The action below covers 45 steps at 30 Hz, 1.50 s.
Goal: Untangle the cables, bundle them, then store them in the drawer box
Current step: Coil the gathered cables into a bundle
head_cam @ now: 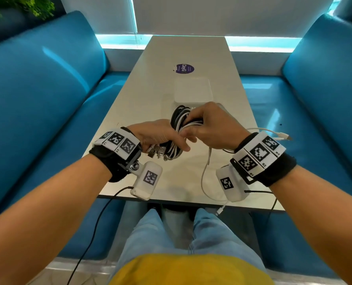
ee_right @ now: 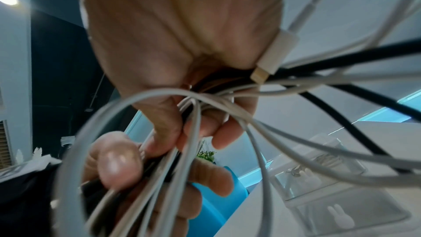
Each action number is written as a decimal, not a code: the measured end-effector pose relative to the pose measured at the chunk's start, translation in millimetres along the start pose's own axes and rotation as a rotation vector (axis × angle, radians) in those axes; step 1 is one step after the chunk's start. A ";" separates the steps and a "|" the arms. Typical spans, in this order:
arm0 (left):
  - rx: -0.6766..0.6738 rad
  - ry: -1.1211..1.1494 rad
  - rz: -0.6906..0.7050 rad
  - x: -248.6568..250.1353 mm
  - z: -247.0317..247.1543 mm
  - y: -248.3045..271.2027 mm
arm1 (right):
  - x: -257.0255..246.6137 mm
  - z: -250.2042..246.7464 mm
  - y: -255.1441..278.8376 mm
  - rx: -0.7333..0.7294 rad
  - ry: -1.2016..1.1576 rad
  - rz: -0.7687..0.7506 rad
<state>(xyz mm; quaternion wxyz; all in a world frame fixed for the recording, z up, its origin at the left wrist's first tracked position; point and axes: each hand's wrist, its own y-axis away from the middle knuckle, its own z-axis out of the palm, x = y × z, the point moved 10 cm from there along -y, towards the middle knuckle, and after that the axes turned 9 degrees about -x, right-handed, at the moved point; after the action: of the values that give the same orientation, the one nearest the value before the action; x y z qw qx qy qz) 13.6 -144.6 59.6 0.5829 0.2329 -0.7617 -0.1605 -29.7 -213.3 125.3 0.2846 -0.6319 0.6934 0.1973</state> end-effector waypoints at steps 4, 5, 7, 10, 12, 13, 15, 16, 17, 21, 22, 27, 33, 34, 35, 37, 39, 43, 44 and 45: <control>0.019 0.021 0.016 -4.0 -0.9 -2.1 | -1.9 4.2 1.2 -0.003 -0.064 0.002; 0.030 0.070 0.028 -5.5 -1.2 -2.4 | -1.7 3.8 1.6 0.002 -0.074 0.004; 0.032 0.176 0.058 -8.3 0.9 -4.7 | -0.5 2.9 1.1 0.021 -0.077 0.009; -0.046 0.304 0.094 -9.2 14.2 -9.2 | 1.8 2.1 1.2 0.027 -0.090 0.022; -0.060 0.339 0.089 -13.1 16.7 -10.6 | 0.7 1.4 2.5 0.025 -0.120 0.014; -0.076 0.348 0.088 -14.3 18.1 -11.1 | 0.6 0.2 3.2 0.032 -0.133 0.010; -0.134 0.377 0.085 -15.4 24.0 -11.7 | 3.2 -4.6 4.2 0.071 -0.120 0.020; -0.145 0.384 0.081 -16.5 25.6 -12.4 | 5.7 -7.6 4.5 0.094 -0.102 0.033; -0.146 0.385 0.080 -17.5 26.3 -13.1 | 7.9 -10.1 4.7 0.108 -0.093 0.045; -0.134 0.388 0.066 -23.2 30.7 -11.8 | 6.7 -8.8 3.2 0.052 -0.057 0.039; -0.124 0.367 0.054 -25.3 30.6 -10.8 | 5.7 -5.8 2.5 0.008 -0.043 0.039; 0.185 -0.035 0.005 -21.2 -6.5 -8.3 | 19.9 9.4 -6.5 -0.225 0.081 0.138; 0.395 0.232 0.021 -35.7 -62.6 5.3 | 107.6 -13.5 9.3 -0.289 0.344 0.409; 0.406 0.297 0.017 -40.4 -67.8 7.6 | 124.2 -23.2 15.2 -0.242 0.336 0.453; 0.413 0.348 0.011 -44.3 -70.8 8.1 | 135.8 -32.5 20.0 -0.185 0.307 0.477; 0.401 0.432 0.006 -47.7 -69.0 5.1 | 149.0 -41.6 24.8 -0.107 0.237 0.492; 0.372 0.479 0.001 -45.2 -63.0 -1.2 | 152.8 -38.1 25.6 -0.111 0.205 0.497; 0.339 0.492 -0.011 -36.7 -56.3 -8.6 | 135.7 -55.1 21.8 0.106 0.161 0.410; 0.337 0.499 -0.014 -36.1 -55.7 -9.4 | 132.3 -60.3 21.8 0.152 0.185 0.403; 0.337 0.506 -0.017 -35.9 -55.5 -10.2 | 131.8 -61.5 21.7 0.159 0.191 0.418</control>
<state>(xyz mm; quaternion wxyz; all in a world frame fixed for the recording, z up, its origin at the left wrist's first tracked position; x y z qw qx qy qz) 76.4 -132.2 40.0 0.7061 0.3653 -0.6061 0.0264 -65.3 -350.2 85.3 0.2196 -0.4662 0.8461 0.1362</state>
